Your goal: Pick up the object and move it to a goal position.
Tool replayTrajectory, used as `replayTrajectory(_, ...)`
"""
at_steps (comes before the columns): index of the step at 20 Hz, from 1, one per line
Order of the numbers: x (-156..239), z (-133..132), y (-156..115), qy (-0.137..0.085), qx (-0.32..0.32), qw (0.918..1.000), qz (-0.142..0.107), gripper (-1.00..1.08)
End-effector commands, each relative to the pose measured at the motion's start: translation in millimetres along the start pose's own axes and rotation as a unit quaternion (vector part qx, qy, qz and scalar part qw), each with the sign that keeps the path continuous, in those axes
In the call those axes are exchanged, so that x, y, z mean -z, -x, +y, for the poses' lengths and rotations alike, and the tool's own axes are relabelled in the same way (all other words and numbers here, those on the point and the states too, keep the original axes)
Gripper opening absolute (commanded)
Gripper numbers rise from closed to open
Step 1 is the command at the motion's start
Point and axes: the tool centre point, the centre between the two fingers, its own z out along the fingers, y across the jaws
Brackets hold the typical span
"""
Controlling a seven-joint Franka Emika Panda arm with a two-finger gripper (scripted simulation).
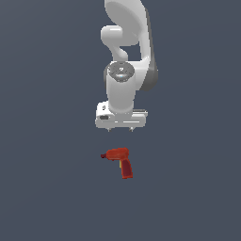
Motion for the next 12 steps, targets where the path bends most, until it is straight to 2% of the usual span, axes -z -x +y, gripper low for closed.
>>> replayTrajectory(1, 0.0, 0.0, 0.0, 0.0, 0.0, 1.0, 0.0, 1.08)
replayTrajectory(12, 4.3, -4.3, -2.9, 0.002, 0.007, 1.0, 0.0, 1.08)
